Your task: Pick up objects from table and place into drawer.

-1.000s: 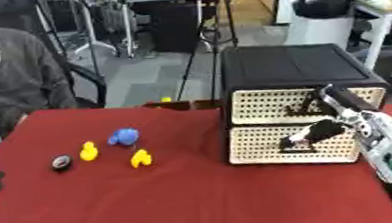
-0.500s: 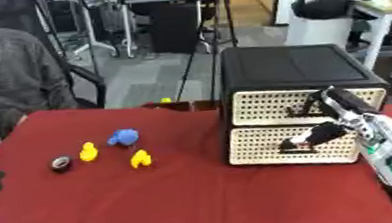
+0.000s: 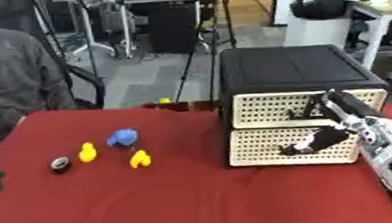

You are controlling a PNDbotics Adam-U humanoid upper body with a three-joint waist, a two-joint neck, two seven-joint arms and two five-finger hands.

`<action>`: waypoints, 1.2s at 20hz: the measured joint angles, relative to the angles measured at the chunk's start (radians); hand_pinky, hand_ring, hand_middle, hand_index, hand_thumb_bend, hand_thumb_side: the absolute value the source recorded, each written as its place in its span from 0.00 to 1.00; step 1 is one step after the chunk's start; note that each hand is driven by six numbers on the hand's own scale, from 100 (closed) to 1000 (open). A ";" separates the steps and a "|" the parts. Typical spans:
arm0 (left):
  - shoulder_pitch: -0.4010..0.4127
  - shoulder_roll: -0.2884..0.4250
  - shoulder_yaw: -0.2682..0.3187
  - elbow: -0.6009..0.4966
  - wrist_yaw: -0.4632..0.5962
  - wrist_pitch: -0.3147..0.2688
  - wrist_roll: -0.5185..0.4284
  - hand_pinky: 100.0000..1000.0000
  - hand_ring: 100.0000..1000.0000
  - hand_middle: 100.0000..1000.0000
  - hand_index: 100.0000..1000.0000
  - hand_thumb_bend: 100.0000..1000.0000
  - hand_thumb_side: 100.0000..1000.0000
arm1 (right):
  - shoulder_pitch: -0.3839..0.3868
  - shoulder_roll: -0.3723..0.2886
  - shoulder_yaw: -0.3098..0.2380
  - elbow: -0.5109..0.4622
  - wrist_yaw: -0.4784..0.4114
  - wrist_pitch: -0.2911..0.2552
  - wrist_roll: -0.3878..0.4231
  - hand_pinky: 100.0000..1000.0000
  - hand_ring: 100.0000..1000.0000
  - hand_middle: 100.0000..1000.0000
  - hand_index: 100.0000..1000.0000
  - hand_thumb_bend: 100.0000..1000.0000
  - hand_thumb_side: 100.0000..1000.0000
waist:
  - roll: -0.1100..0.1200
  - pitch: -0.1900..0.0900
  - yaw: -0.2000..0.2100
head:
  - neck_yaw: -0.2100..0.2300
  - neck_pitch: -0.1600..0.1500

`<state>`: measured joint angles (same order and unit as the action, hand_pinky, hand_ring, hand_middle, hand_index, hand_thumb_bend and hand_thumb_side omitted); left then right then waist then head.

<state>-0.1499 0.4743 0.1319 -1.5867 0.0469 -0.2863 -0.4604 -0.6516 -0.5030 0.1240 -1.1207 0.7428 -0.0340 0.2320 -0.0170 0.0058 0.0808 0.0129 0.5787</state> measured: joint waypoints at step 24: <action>0.007 0.000 0.000 0.000 -0.004 -0.001 -0.002 0.14 0.28 0.42 0.65 0.00 0.63 | 0.063 -0.050 0.012 -0.132 0.036 -0.013 0.133 0.00 0.00 0.00 0.36 0.98 0.45 | -0.004 -0.002 -0.012 | 0.004 0.000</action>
<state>-0.1428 0.4743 0.1322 -1.5865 0.0431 -0.2876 -0.4626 -0.5881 -0.5529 0.1357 -1.2532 0.7791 -0.0467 0.3650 -0.0214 0.0040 0.0686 0.0167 0.5790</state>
